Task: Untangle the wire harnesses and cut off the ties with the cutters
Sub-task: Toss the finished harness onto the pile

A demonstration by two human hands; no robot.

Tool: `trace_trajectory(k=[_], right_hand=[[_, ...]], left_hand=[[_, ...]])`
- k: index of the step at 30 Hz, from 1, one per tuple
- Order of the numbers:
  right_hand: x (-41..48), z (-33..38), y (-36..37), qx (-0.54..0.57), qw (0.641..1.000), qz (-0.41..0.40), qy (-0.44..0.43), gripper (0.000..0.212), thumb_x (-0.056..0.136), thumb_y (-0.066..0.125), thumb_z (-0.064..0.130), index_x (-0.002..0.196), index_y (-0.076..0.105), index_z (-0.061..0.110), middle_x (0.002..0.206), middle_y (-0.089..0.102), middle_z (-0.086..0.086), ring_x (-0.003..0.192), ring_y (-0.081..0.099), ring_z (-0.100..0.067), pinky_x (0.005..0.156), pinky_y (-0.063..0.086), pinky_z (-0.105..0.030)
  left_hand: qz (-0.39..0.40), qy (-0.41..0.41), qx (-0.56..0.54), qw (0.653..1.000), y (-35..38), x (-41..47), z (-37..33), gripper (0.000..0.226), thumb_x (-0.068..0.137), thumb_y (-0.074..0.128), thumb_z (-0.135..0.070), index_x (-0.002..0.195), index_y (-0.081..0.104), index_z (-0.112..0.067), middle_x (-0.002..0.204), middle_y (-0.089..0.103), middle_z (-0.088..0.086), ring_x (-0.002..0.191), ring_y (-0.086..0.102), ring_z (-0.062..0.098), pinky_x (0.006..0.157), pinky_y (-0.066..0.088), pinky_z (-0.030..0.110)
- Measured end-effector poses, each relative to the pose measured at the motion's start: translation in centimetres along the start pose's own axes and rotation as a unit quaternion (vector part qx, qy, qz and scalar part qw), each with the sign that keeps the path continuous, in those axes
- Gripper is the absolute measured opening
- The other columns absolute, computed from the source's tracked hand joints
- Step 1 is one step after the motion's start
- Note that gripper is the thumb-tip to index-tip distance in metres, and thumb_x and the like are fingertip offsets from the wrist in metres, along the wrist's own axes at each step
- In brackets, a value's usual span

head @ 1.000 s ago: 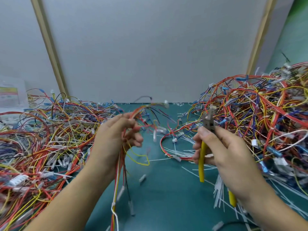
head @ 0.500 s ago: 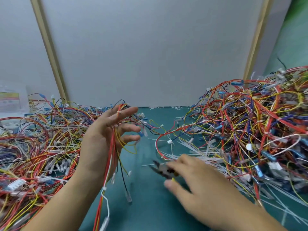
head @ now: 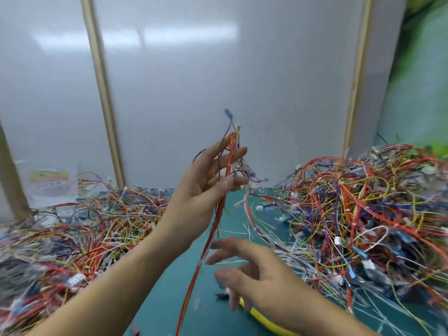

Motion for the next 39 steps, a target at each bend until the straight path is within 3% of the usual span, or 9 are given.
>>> trace_trajectory(k=[6,10,13,16,22,28,34,36,39], right_hand=[[1.1,7.4,-0.9,0.028,0.999,-0.013,-0.041,0.025,0.088,0.068,0.036,0.111,0.069,0.027,0.083,0.070,0.004,0.059,0.064,-0.022,0.050,0.053,-0.029],[1.8,7.5,-3.5,-0.117,0.989,-0.089,0.003,0.027,0.094,0.064,0.040,0.116,0.065,0.023,0.106,0.069,0.002,0.075,0.070,-0.022,0.070,0.059,-0.041],[1.2,3.0,-4.7,-0.350,0.931,-0.067,0.079,0.039,0.095,0.058,0.047,0.130,0.058,0.029,0.126,0.062,0.006,0.107,0.063,-0.014,0.097,0.051,-0.038],[0.6,-2.3,-4.2,-0.449,0.885,0.013,0.124,0.040,0.100,0.046,0.042,0.140,0.049,0.037,0.146,0.047,0.007,0.132,0.048,-0.019,0.110,0.040,-0.041],[2.6,-8.1,-5.6,-0.556,0.805,0.076,0.190,0.046,0.104,0.023,0.040,0.137,0.054,0.034,0.152,0.042,0.011,0.134,0.039,-0.026,0.110,0.035,-0.049],[2.5,-12.2,-16.8,-0.669,0.683,0.017,0.292,0.045,0.103,0.022,0.025,0.138,0.050,0.030,0.156,0.040,0.000,0.137,0.040,-0.032,0.110,0.036,-0.053],[3.7,-13.9,-20.2,-0.612,0.691,-0.017,0.384,0.056,0.104,0.024,0.046,0.153,0.035,0.022,0.166,0.017,-0.005,0.149,0.023,-0.032,0.119,0.021,-0.047],[4.7,-12.0,-18.9,-0.600,0.712,0.004,0.363,0.057,0.102,0.032,0.051,0.144,0.050,0.017,0.155,0.042,-0.009,0.134,0.046,-0.026,0.110,0.037,-0.037],[6.1,-6.2,-15.3,-0.634,0.735,0.000,0.240,0.040,0.098,0.041,0.052,0.112,0.067,0.025,0.111,0.068,0.003,0.095,0.064,-0.015,0.086,0.054,-0.032]], left_hand=[[0.000,0.073,0.083,0.994,-0.8,4.0,-9.3,0.068,0.095,0.046,0.017,0.151,0.032,-0.018,0.138,0.060,0.003,0.100,0.070,0.032,0.089,0.055,0.029],[-0.017,0.059,0.102,0.993,-1.6,5.6,-12.1,0.065,0.095,0.049,0.014,0.148,0.039,-0.021,0.140,0.056,0.002,0.097,0.072,0.031,0.084,0.057,0.034],[-0.040,0.006,0.079,0.996,-2.1,5.1,-11.0,0.065,0.092,0.055,0.014,0.146,0.043,-0.021,0.138,0.055,0.004,0.099,0.068,0.040,0.084,0.059,0.034],[-0.045,-0.055,0.080,0.994,-2.1,3.4,-8.5,0.067,0.091,0.058,0.013,0.149,0.040,-0.017,0.141,0.053,0.003,0.101,0.068,0.037,0.085,0.060,0.033],[-0.043,-0.111,0.063,0.991,-1.2,1.5,-4.8,0.063,0.092,0.057,0.012,0.147,0.042,-0.015,0.141,0.054,0.003,0.101,0.069,0.035,0.085,0.060,0.033],[-0.036,-0.097,0.053,0.993,-1.1,2.0,-3.7,0.058,0.094,0.055,0.009,0.144,0.046,-0.019,0.136,0.056,-0.003,0.096,0.071,0.032,0.083,0.060,0.030],[-0.017,-0.106,0.053,0.993,-1.9,1.8,-2.9,0.060,0.093,0.059,0.009,0.144,0.047,-0.021,0.137,0.056,-0.002,0.097,0.071,0.030,0.082,0.059,0.026],[-0.015,-0.103,0.053,0.993,-2.5,1.7,-3.2,0.060,0.092,0.060,0.008,0.143,0.048,-0.021,0.136,0.057,-0.002,0.097,0.072,0.030,0.084,0.060,0.029],[-0.008,-0.095,0.044,0.994,-3.2,1.6,-3.6,0.060,0.092,0.061,0.008,0.144,0.047,-0.019,0.136,0.058,-0.002,0.098,0.072,0.031,0.088,0.059,0.034]])
Point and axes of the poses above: each hand's wrist, its own x-axis towards the middle knuckle, its own y-axis out of the palm, z = x × y, the point moved 8 cm from there along x, towards the middle knuckle
